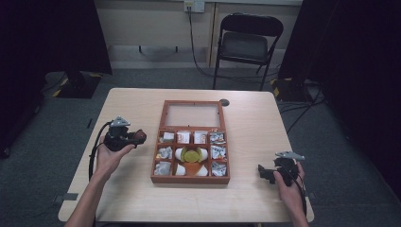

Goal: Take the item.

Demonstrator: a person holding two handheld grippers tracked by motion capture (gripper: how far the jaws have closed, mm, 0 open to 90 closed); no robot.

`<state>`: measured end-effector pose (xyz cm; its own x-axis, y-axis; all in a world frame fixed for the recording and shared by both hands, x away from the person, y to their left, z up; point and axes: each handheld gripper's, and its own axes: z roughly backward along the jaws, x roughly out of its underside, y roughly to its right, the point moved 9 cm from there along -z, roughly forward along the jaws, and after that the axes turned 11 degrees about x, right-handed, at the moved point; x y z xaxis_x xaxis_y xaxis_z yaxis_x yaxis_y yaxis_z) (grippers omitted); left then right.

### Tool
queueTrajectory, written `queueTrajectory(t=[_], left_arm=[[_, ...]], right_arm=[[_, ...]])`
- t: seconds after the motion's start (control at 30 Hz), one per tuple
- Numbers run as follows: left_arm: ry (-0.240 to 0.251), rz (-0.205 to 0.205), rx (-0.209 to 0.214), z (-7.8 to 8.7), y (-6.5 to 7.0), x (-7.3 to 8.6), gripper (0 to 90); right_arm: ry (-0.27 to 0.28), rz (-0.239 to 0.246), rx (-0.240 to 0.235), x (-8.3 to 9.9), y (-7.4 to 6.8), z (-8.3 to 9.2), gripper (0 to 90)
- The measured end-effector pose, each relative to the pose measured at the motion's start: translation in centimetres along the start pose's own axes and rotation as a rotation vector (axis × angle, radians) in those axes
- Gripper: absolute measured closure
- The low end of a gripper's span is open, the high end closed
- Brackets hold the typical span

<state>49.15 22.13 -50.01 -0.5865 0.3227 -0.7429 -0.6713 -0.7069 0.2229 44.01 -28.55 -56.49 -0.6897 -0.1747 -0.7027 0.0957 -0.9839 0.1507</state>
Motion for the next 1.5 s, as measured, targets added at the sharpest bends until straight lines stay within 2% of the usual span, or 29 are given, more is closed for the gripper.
queueTrajectory(t=[0.27,0.37,0.5,0.67,0.97,1.17,1.5], left_arm=[[-0.035,0.005,-0.014,-1.1,-0.3,0.6,56.9],[-0.068,0.012,-0.018,-1.7,-0.7,1.4,56.8],[-0.074,0.01,-0.014,-2.1,-0.7,1.6,56.7],[-0.109,0.01,-0.014,-2.5,-0.9,2.3,56.5],[-0.122,0.014,-0.009,-3.0,-0.9,2.6,54.7],[-0.111,0.03,-0.006,-3.0,-1.0,2.7,53.4],[-0.093,0.055,-0.01,-2.9,-1.4,2.6,42.5]], right_arm=[[0.0,-0.001,0.0,0.0,0.0,0.0,0.0],[0.0,-0.001,0.0,0.0,0.0,0.0,0.0],[0.0,-0.001,0.0,0.0,0.0,0.0,0.0],[0.0,0.0,0.0,0.0,0.0,0.0,0.0],[0.0,-0.001,0.0,0.0,0.0,0.0,0.0],[0.0,0.0,0.0,0.0,0.0,0.0,0.0],[0.0,-0.001,0.0,0.0,0.0,0.0,0.0]])
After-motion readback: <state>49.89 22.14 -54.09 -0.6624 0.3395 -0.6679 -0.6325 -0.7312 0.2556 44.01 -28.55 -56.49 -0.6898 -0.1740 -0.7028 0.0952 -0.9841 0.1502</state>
